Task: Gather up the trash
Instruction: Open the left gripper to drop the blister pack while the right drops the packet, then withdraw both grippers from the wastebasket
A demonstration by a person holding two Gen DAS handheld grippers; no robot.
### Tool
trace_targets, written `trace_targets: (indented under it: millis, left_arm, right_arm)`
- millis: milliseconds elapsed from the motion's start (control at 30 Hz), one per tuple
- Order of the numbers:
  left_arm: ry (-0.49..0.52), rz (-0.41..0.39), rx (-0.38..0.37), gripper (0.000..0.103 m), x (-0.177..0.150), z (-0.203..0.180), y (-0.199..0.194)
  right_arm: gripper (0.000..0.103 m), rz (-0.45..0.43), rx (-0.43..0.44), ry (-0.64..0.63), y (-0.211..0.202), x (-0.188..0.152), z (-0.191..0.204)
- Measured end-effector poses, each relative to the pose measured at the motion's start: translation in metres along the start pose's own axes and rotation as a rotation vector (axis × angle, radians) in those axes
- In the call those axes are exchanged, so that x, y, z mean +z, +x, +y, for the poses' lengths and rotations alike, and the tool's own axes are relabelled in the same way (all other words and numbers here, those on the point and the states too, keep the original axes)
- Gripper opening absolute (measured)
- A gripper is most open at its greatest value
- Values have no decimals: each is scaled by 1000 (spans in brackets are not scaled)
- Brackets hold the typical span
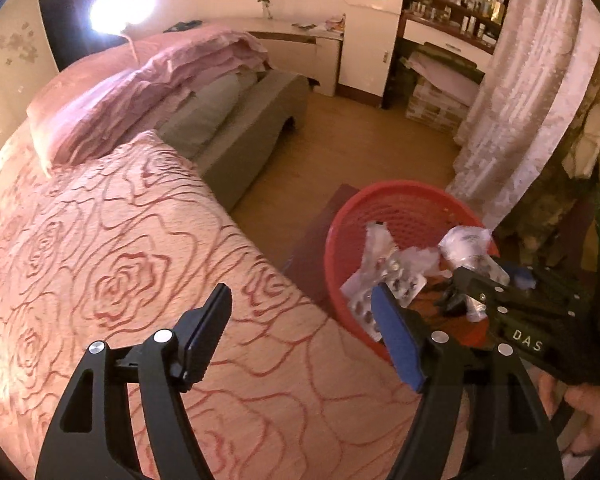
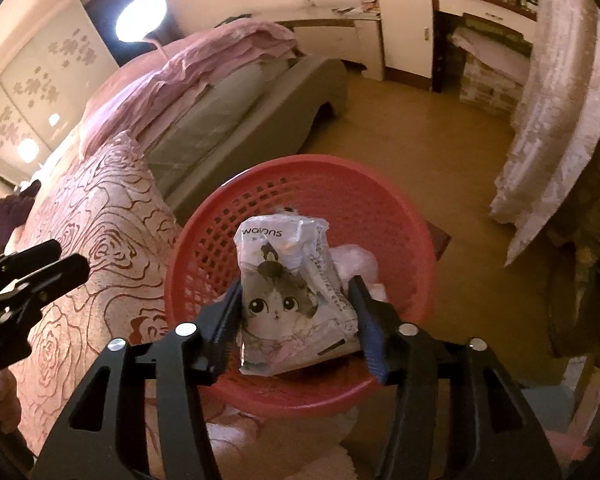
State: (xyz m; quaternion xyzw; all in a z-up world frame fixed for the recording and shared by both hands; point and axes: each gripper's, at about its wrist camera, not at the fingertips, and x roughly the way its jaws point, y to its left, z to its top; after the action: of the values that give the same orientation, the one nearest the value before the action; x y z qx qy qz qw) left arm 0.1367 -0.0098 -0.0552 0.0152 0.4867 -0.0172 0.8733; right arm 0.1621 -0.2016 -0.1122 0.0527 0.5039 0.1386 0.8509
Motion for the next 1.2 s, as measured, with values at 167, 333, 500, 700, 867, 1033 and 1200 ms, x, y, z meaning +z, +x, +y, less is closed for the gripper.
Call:
trace_targets:
  millis: [167, 333, 500, 700, 867, 1033, 1200]
  left_arm:
    - [-12, -14, 11, 72, -3, 6, -6]
    - [-9, -24, 13, 73, -6, 6, -10]
    - [-7, -29, 10, 73, -9, 5, -13]
    - [-11, -41, 8, 74, -14, 7, -20]
    - [-18, -48, 7, 75, -19, 11, -26]
    - [-25, -57, 6, 75, -26, 12, -32]
    - [-25, -70, 12, 77, -33, 12, -40]
  right_arm:
    - [75, -16, 10, 16, -4, 0, 5]
    - [85, -39, 7, 42, -17, -2, 2]
    - [89, -76, 7, 46, -34, -7, 1]
    - [91, -110, -13, 36, -51, -14, 5]
    - [96, -151, -42, 49, -67, -20, 7]
    - [96, -173, -85, 63, -77, -26, 7]
    - [96, -177, -99, 68, -83, -35, 8]
